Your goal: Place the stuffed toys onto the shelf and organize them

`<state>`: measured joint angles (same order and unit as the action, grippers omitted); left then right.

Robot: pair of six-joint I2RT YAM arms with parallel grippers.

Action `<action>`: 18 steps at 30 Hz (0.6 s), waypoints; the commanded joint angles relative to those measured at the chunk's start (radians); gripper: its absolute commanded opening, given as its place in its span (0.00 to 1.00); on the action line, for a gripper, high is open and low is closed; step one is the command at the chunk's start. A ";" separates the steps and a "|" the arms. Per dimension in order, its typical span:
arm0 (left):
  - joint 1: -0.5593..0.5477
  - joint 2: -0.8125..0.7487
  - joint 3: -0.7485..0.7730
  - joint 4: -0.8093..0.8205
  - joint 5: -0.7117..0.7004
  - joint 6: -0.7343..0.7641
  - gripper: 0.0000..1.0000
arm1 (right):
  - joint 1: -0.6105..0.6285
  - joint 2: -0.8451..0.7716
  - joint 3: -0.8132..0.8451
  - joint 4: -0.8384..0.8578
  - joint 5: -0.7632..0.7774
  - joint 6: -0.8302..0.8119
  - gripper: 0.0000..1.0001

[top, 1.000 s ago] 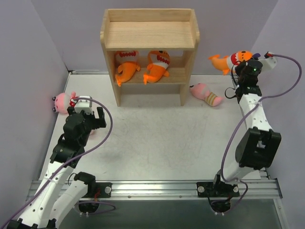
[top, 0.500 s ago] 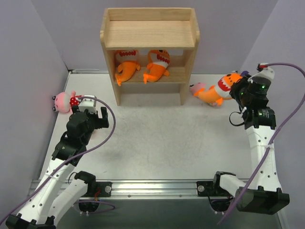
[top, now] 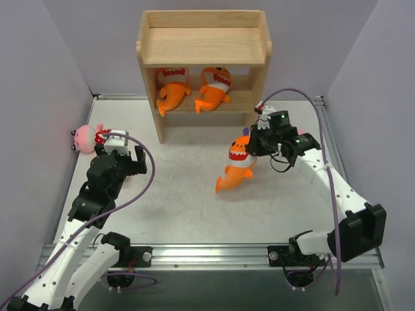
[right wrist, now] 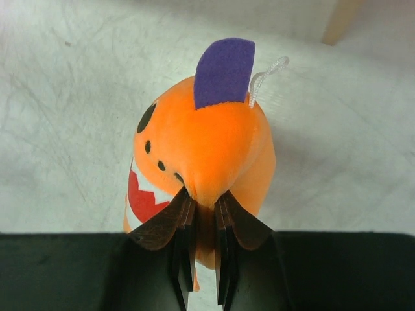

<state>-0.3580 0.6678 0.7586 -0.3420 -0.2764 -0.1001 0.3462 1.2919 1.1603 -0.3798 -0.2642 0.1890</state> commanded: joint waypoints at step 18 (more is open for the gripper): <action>0.021 -0.040 0.001 0.012 0.013 0.000 0.93 | 0.168 0.492 0.262 0.044 0.094 -0.333 0.44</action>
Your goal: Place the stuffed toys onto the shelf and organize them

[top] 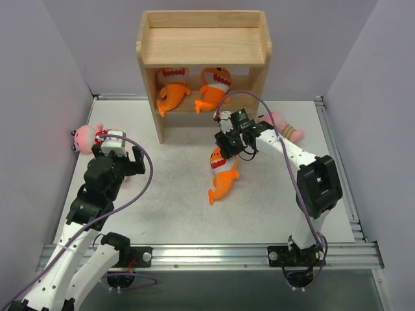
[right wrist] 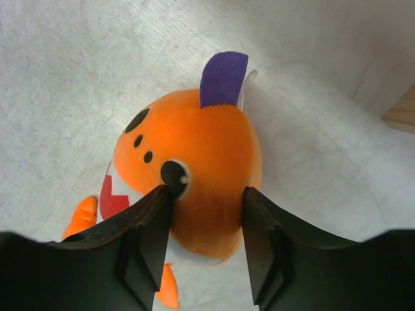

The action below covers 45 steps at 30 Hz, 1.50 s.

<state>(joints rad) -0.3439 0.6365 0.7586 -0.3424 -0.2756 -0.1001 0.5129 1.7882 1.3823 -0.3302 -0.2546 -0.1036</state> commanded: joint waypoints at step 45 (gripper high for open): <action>-0.001 -0.116 -0.007 0.010 0.029 -0.023 0.93 | 0.101 -0.164 -0.088 0.945 0.744 0.596 0.71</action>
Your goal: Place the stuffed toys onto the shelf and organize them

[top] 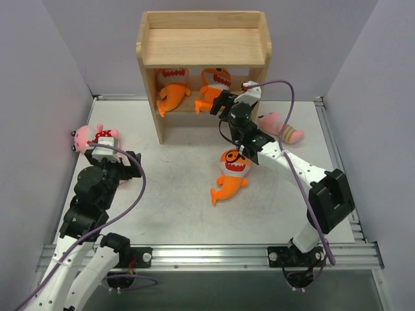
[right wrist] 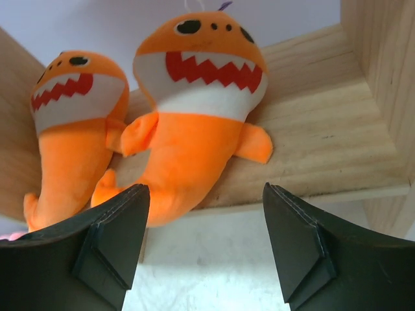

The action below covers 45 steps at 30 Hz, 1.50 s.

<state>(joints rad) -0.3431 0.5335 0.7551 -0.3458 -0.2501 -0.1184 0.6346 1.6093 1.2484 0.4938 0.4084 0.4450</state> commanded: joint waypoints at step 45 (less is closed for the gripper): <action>-0.031 -0.067 -0.005 0.007 -0.005 0.006 0.94 | 0.010 0.368 0.345 0.149 0.066 -0.049 0.11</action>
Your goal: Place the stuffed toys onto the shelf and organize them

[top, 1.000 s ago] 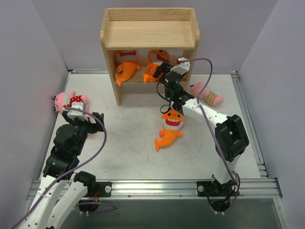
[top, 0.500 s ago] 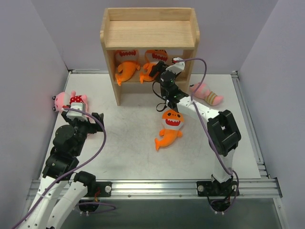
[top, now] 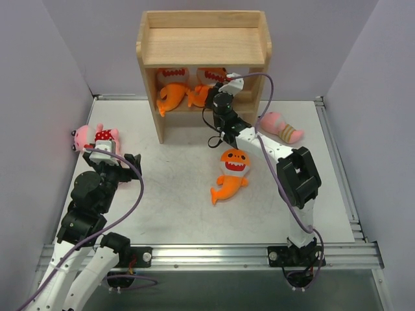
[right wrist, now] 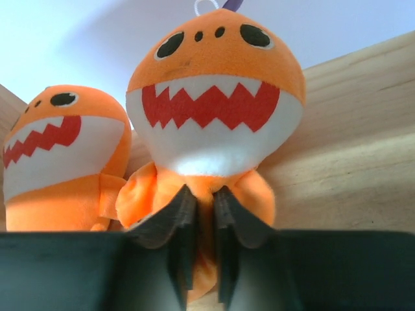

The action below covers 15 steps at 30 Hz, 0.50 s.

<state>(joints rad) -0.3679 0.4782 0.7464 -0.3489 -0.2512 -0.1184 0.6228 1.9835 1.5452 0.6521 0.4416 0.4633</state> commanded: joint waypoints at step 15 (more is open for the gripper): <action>-0.009 -0.013 0.002 0.011 -0.003 0.005 0.94 | 0.109 0.005 0.144 -0.045 0.160 -0.387 0.00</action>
<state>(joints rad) -0.3725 0.4713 0.7464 -0.3489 -0.2512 -0.1184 0.7193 1.9911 1.6226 0.5888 0.5480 0.1638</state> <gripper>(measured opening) 0.938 0.068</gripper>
